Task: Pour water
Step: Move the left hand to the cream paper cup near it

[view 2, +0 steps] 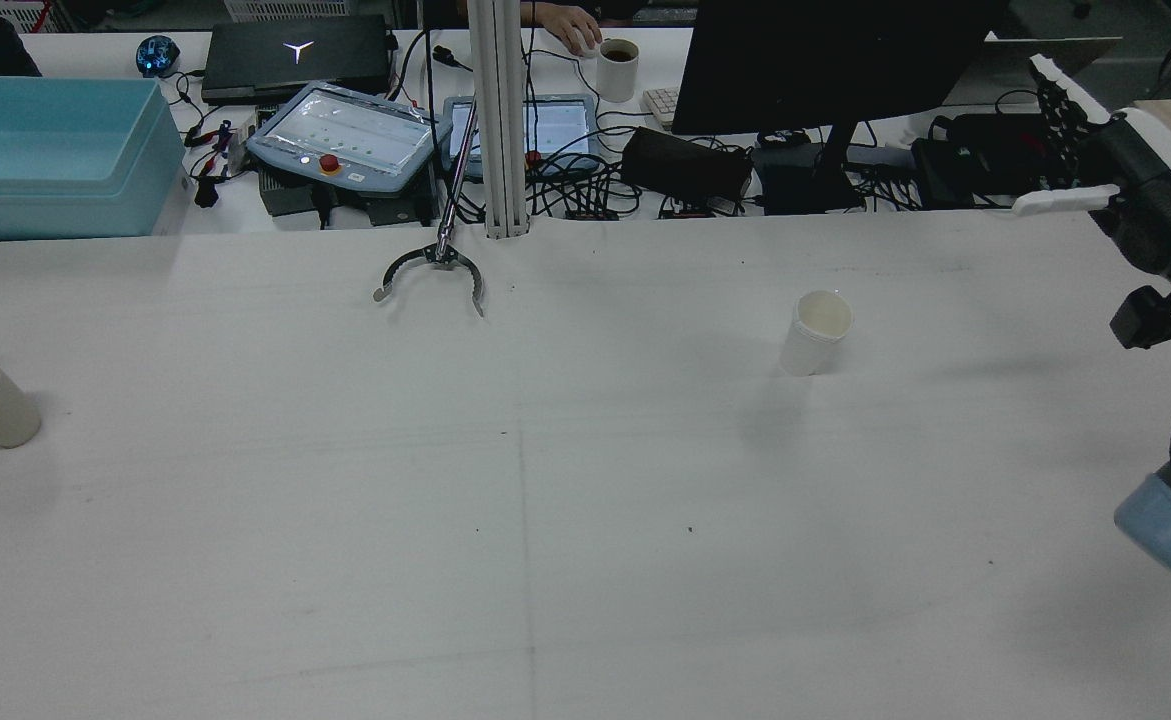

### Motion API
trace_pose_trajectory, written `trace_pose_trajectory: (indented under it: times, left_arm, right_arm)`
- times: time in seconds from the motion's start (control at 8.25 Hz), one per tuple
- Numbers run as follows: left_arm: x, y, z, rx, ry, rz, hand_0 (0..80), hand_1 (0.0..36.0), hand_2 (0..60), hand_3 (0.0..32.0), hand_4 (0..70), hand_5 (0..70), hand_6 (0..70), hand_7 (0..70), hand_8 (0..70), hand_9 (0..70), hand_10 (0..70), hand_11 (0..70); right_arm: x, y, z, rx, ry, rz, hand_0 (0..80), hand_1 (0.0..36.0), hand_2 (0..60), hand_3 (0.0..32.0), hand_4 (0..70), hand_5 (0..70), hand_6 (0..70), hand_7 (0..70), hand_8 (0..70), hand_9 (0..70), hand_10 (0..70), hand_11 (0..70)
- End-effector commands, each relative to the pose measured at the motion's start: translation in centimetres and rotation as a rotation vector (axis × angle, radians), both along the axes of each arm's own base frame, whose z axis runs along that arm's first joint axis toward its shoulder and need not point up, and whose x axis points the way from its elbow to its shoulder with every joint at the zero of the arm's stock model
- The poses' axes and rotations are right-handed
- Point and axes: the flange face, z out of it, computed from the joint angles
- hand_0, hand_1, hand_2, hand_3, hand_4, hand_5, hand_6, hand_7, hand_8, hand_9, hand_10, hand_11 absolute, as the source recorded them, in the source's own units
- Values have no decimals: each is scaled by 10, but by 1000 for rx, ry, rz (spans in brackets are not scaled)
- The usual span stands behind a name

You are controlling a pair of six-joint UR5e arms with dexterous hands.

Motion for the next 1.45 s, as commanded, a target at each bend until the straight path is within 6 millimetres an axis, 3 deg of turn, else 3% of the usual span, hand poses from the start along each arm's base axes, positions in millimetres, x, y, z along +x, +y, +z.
trace_pose_trajectory:
  times: [0.0,0.48,0.73,1.09,1.33]
  left_arm:
    - [25,-24,12,19,11,-15,486,146,0,26,4,2,16,30,0,0,17,42]
    - [81,-20,15,30,34,16,488,153,0,38,0,0,8,16,0,0,23,52]
    - [90,-32,6,41,43,18,488,154,0,34,0,0,9,16,0,0,24,53]
    - [100,-46,-5,44,43,19,492,158,6,2,28,1,24,30,0,0,30,60]
    - [96,-42,11,19,35,18,497,169,20,0,28,7,27,37,0,0,33,66]
  right_arm:
    - [-1,0,0,0,2,-2,466,115,0,0,0,54,0,0,0,0,0,0]
    - [-2,0,0,0,6,-3,466,113,0,0,7,58,0,0,0,0,0,0]
    - [-2,0,0,0,4,-3,466,112,0,0,7,56,0,0,0,0,0,0]
    - [-4,-1,0,0,6,-6,464,110,0,0,14,56,2,0,0,0,0,0]
    - [-4,-1,-1,3,3,-8,464,109,0,0,18,62,6,0,0,0,0,0]
